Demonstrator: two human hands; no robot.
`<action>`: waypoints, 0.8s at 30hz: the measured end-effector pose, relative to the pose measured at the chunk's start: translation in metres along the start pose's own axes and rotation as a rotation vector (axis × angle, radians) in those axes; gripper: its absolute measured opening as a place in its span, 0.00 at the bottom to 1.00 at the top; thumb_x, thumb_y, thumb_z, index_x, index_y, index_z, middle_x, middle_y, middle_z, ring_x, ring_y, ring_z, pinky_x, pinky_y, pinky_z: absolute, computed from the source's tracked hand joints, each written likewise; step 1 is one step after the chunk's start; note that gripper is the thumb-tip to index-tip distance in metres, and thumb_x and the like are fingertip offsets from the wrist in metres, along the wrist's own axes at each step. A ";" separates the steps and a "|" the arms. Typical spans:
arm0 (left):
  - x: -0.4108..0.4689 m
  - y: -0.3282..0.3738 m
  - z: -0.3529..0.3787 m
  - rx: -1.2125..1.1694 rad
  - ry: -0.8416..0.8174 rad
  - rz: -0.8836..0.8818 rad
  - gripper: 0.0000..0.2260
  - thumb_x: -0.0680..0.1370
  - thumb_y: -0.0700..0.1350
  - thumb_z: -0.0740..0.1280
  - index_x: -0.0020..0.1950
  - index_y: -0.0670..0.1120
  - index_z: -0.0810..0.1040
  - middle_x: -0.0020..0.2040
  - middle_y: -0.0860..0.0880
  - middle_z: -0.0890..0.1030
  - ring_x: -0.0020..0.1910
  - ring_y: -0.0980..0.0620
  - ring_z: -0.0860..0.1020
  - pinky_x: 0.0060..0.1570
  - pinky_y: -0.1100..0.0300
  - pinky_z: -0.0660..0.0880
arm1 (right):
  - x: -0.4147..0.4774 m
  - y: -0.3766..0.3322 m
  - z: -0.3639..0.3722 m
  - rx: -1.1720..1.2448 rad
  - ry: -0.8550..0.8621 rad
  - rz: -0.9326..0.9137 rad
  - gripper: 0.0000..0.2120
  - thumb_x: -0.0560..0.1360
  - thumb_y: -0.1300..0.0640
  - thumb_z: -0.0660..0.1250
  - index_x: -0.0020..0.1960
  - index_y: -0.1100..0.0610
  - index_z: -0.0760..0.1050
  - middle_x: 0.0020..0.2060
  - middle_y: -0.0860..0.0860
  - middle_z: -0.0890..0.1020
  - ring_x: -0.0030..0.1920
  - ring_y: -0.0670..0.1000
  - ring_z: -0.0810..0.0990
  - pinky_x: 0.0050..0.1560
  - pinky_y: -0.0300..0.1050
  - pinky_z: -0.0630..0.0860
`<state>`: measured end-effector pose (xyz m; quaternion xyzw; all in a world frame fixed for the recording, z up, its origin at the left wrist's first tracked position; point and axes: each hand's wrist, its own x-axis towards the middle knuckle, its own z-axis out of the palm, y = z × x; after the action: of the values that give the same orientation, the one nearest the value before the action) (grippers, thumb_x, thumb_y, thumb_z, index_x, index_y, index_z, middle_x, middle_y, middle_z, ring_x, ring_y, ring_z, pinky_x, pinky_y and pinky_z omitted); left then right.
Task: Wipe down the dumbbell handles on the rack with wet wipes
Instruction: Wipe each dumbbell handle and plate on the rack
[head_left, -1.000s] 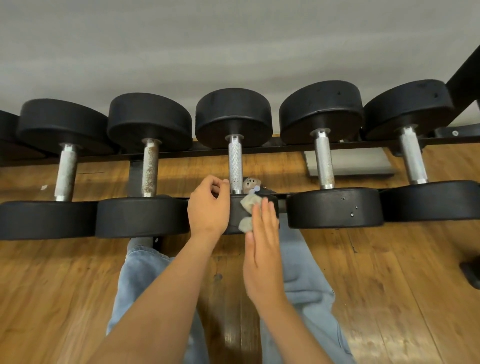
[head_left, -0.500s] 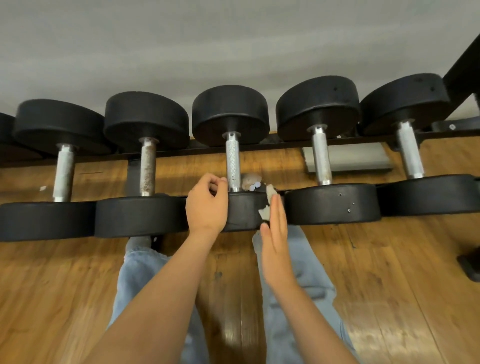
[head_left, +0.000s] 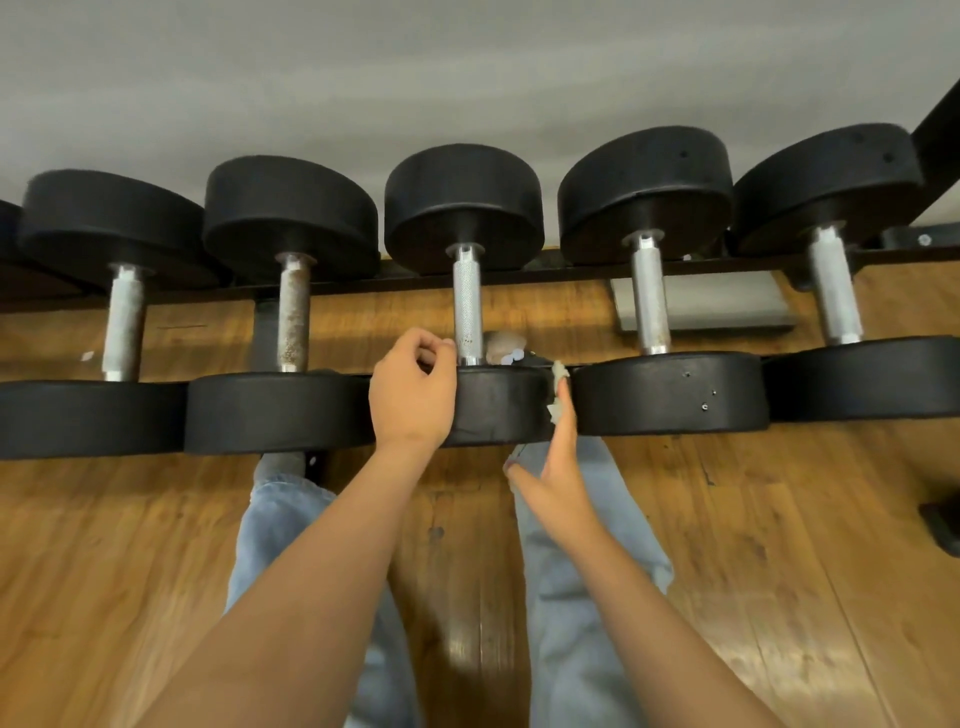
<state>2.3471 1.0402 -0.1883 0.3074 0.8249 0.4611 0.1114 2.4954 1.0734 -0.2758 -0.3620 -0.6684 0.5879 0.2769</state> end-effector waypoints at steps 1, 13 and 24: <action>0.000 0.000 0.000 -0.003 0.001 0.002 0.08 0.81 0.48 0.63 0.44 0.47 0.76 0.38 0.54 0.78 0.38 0.57 0.75 0.38 0.66 0.67 | 0.003 0.000 0.003 0.013 0.033 -0.001 0.52 0.72 0.69 0.70 0.73 0.32 0.40 0.77 0.38 0.48 0.77 0.39 0.48 0.76 0.41 0.52; 0.001 -0.002 0.000 -0.010 0.001 -0.004 0.07 0.81 0.47 0.64 0.46 0.46 0.77 0.40 0.54 0.78 0.38 0.58 0.75 0.37 0.68 0.67 | -0.001 0.005 0.024 0.264 0.174 0.160 0.46 0.73 0.71 0.68 0.76 0.39 0.48 0.77 0.47 0.57 0.76 0.47 0.58 0.76 0.50 0.59; 0.002 -0.002 0.001 -0.015 -0.003 -0.003 0.06 0.80 0.47 0.64 0.47 0.46 0.77 0.41 0.52 0.80 0.41 0.55 0.77 0.39 0.66 0.68 | 0.000 -0.017 0.004 -0.055 0.078 -0.062 0.51 0.70 0.70 0.71 0.74 0.36 0.43 0.78 0.40 0.50 0.77 0.38 0.48 0.72 0.28 0.50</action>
<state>2.3450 1.0411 -0.1899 0.3060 0.8219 0.4664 0.1157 2.4896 1.0705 -0.2596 -0.3709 -0.6840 0.5459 0.3108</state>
